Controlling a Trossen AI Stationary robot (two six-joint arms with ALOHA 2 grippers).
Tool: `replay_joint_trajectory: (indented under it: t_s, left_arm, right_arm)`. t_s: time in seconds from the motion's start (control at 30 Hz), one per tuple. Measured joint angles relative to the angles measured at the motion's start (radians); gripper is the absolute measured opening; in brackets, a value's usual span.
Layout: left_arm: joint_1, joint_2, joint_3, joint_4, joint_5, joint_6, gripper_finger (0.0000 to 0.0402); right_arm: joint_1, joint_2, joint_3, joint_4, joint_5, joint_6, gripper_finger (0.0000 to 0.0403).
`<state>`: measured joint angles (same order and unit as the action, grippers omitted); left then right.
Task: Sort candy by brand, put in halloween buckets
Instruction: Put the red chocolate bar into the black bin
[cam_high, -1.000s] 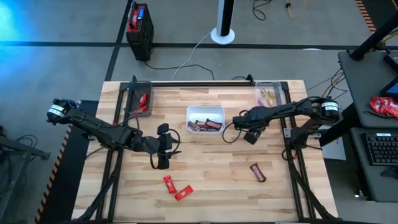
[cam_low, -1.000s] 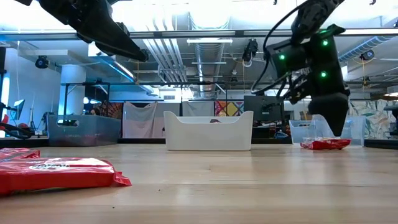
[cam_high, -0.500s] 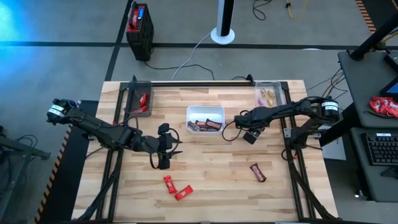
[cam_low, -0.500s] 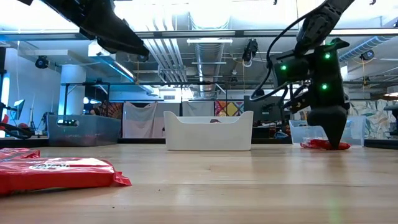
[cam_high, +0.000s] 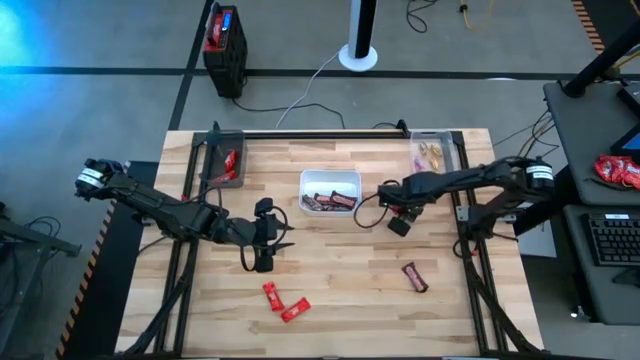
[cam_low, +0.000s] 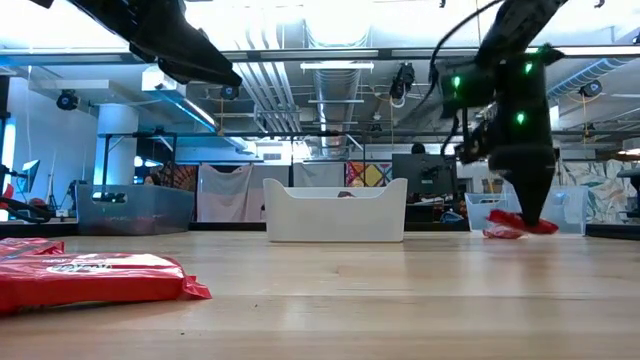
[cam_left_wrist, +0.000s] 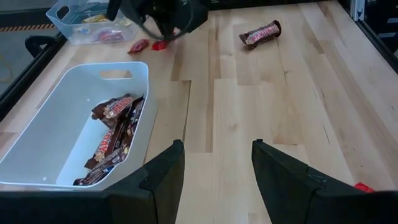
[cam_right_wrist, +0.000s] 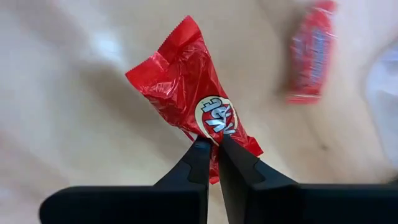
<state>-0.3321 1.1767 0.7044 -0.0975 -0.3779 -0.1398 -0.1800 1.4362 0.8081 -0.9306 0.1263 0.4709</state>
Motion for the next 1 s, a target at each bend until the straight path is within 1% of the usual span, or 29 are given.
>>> replay_joint_trajectory:
  t_s: [0.13,0.23,0.33,0.43,0.53,0.6,0.7,0.77,0.83,1.0]
  left_arm:
    - [0.000,0.000,0.000,0.001,0.001,0.000,0.0171]
    - [0.000,0.000,0.000,0.016,0.016,0.007,0.0171]
    - [0.000,0.010,0.000,0.083,0.101,0.053,0.0171]
    - [-0.001,0.042,0.000,0.197,0.190,0.124,0.0171]
    - [-0.001,0.085,0.000,0.310,0.206,0.190,0.0171]
    - [0.000,0.117,0.000,0.376,0.206,0.221,0.0171]
    - [0.003,0.159,0.000,0.482,0.205,0.257,0.0171]
    - [0.007,0.186,0.000,0.524,0.206,0.267,0.0171]
    - [0.015,0.211,0.000,0.571,0.205,0.266,0.0171]
    - [0.021,0.258,0.000,0.610,0.211,0.262,0.0171]
  right_arm:
    - [0.063,-0.087,0.003,0.069,-0.092,0.011,0.0012]
    - [0.126,-0.160,-0.007,0.215,-0.135,0.037,0.0012]
    - [0.195,-0.203,-0.016,0.438,-0.139,0.045,0.0011]
    - [0.255,-0.206,-0.017,0.657,-0.142,0.015,0.0011]
    - [0.297,-0.177,-0.018,0.853,-0.162,-0.038,0.0011]
    - [0.317,-0.148,-0.018,0.945,-0.172,-0.058,0.0011]
    - [0.333,-0.090,-0.019,1.076,-0.223,-0.092,0.0011]
    - [0.336,-0.045,-0.013,1.147,-0.269,-0.105,0.0011]
    - [0.337,-0.002,0.000,1.198,-0.312,-0.116,0.0011]
    - [0.337,0.092,0.062,1.214,-0.390,-0.149,0.0011]
